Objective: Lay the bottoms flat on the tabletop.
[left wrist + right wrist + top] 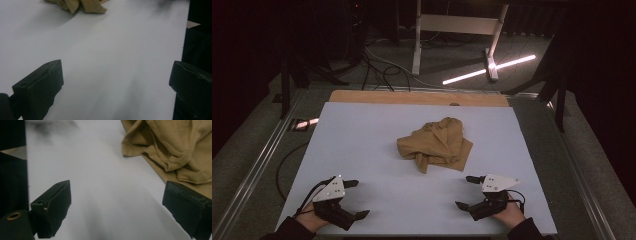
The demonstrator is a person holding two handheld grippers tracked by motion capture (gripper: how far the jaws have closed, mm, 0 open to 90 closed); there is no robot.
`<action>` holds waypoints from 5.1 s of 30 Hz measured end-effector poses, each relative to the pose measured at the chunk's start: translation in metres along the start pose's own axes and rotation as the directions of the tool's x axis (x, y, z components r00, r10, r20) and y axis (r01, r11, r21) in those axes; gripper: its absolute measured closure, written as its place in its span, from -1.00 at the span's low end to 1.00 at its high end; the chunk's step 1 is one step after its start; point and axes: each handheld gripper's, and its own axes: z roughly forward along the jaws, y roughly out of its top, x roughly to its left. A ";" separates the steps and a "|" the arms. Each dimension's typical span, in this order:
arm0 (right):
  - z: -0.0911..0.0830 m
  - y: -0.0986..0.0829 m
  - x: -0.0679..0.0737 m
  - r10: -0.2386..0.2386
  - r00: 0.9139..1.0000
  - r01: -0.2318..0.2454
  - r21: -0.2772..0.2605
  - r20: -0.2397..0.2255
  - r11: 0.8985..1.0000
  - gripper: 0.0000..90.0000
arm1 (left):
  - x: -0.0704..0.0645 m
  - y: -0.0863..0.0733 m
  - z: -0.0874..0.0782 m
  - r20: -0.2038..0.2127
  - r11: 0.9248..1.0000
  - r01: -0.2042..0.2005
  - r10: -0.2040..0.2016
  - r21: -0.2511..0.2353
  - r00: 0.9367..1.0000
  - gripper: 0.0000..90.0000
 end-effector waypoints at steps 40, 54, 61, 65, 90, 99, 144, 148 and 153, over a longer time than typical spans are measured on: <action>-0.035 0.083 -0.017 -0.038 0.995 0.050 -0.130 0.095 0.990 -0.80 | 0.002 0.100 -0.019 0.044 0.996 -0.064 0.066 -0.062 0.997 -0.99; -0.025 0.096 -0.045 0.025 0.964 0.015 -0.147 0.266 0.989 -0.79 | 0.020 0.118 -0.001 -0.104 0.999 0.008 -0.013 -0.048 0.994 -0.99; -0.012 0.094 -0.063 0.082 0.935 -0.031 -0.150 0.346 0.988 -0.79 | 0.028 0.126 0.016 -0.165 0.998 0.035 -0.044 -0.059 0.985 -0.99; -0.003 0.091 -0.069 0.104 0.928 -0.055 -0.143 0.358 0.988 -0.79 | 0.032 0.127 0.026 -0.191 0.996 0.049 -0.061 -0.069 0.980 -0.99; 0.059 0.041 -0.123 0.250 0.901 -0.264 -0.008 0.355 0.964 -0.71 | 0.052 0.105 0.098 -0.220 0.975 0.206 -0.219 -0.080 0.951 -0.81; 0.074 0.031 -0.132 0.312 0.896 -0.341 0.039 0.315 0.939 -0.70 | 0.061 0.096 0.119 -0.168 0.972 0.228 -0.233 -0.048 0.958 -0.45; 0.052 0.060 -0.141 0.246 0.901 -0.293 0.083 0.357 0.952 0.98 | 0.079 0.117 0.083 -0.227 0.992 0.120 -0.127 -0.048 0.965 0.96; 0.042 0.064 -0.145 0.256 0.890 -0.296 0.050 0.377 0.954 0.98 | 0.086 0.118 0.072 -0.249 0.989 0.134 -0.145 -0.060 0.957 0.96; 0.025 0.073 -0.153 0.257 0.872 -0.290 0.016 0.417 0.957 0.98 | 0.096 0.116 0.053 -0.293 0.987 0.140 -0.156 -0.078 0.943 0.96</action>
